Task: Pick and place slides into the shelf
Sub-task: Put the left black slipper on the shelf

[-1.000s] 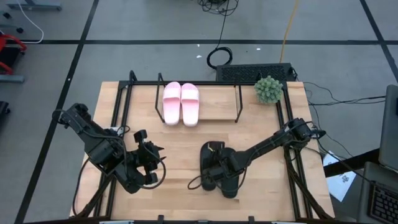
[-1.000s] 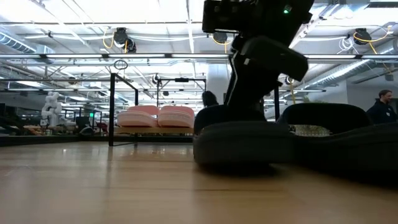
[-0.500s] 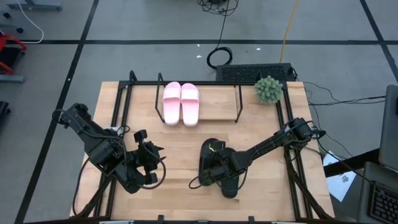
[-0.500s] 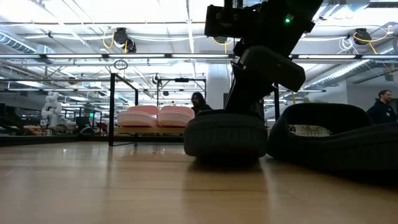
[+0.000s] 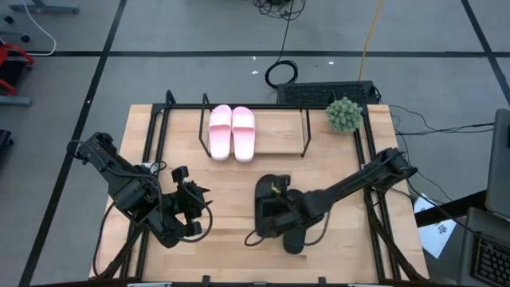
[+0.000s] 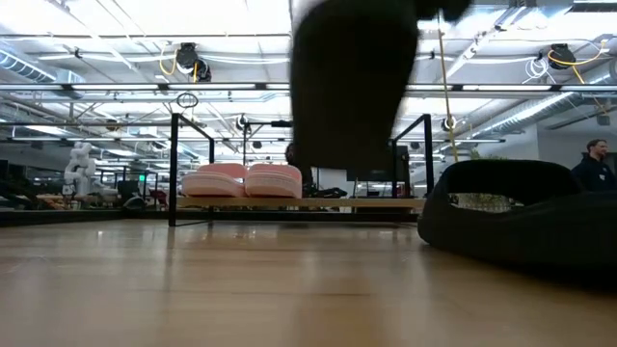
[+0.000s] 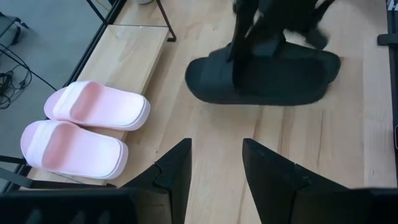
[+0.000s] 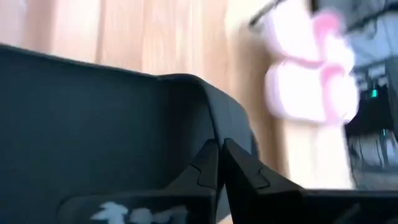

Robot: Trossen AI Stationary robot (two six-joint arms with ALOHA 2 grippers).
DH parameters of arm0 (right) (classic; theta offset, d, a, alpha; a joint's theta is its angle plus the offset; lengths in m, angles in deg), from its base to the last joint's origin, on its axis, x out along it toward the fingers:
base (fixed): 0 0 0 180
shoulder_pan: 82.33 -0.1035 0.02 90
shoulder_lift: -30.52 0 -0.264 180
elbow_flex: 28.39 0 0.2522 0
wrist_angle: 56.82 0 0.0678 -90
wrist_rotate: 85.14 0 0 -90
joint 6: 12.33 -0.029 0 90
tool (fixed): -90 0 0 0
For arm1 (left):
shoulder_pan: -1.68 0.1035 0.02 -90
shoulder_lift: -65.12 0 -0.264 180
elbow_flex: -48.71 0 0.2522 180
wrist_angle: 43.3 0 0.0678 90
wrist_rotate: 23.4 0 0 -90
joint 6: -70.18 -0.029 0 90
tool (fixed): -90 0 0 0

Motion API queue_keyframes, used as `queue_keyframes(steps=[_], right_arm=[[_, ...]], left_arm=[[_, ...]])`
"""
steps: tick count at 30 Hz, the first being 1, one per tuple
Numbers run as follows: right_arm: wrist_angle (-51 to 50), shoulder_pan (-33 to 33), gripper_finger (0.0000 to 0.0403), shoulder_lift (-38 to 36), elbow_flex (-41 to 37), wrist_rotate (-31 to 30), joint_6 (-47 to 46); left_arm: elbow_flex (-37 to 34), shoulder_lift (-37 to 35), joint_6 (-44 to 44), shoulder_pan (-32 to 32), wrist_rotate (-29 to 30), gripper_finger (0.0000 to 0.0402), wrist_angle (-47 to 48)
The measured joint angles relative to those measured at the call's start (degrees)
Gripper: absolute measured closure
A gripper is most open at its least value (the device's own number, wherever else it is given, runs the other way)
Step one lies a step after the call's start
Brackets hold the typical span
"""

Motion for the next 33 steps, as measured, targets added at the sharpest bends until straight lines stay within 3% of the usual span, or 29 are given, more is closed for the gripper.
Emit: queue_keyframes(steps=[6,10,15,21,26,33], right_arm=[[0.9,3.8,0.0402,-6.0,2.8,-7.3,11.1],[3.3,9.3,0.0402,-9.1,2.9,-7.2,17.3],[5.9,17.4,0.0402,-9.7,2.9,-1.2,25.5],[6.8,25.4,0.0402,-9.7,1.5,2.0,30.5],[13.0,29.6,0.0402,-9.8,-1.9,7.5,34.9],[16.9,33.3,0.0403,-9.8,-6.1,7.8,40.1]], left_arm=[[0.0,0.0,-0.9,0.0,1.0,0.0256,0.0],[0.0,0.0,-1.4,0.0,1.4,0.0256,0.3],[0.0,0.0,-1.2,0.0,1.5,0.0256,3.0],[0.0,0.0,-0.8,0.0,1.5,0.0256,6.4],[0.0,0.0,-1.0,0.7,2.1,0.0256,7.4],[0.0,0.0,-3.3,2.0,2.5,0.0256,7.5]])
